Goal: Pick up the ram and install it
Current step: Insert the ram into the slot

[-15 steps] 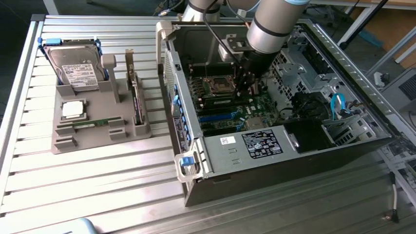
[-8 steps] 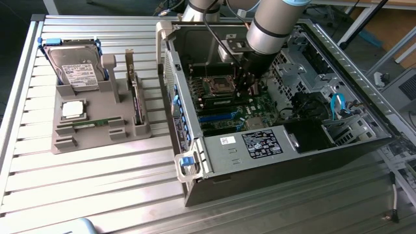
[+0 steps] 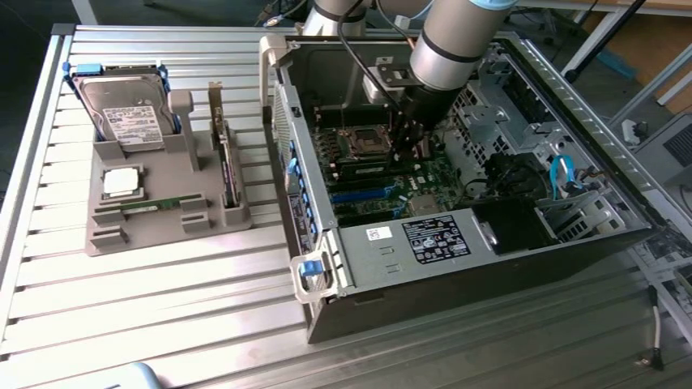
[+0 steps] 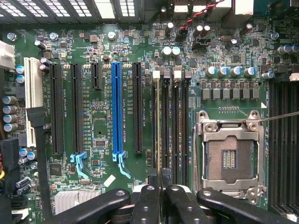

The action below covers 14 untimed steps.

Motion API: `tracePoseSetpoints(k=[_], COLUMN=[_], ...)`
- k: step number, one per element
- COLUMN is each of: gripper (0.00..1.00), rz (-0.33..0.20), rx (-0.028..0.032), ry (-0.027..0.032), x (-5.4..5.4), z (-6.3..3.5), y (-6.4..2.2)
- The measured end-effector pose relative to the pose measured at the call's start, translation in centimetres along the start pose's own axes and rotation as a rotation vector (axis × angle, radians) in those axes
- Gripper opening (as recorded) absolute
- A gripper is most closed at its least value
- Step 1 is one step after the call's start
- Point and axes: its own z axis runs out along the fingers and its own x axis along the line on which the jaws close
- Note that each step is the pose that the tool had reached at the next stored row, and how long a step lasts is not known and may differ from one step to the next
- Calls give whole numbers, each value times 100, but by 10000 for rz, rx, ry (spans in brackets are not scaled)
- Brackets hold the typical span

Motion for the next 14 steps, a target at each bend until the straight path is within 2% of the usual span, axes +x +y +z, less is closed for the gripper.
tracePoseSetpoints(k=[1, 3, 9, 14], gripper=[13, 25, 25, 25], rz=[0, 0, 0, 0], rx=[0, 0, 1, 0], ry=[-1, 0, -2, 0], x=[0, 0, 0, -2], z=[0, 0, -2, -54], y=[0, 0, 0, 1])
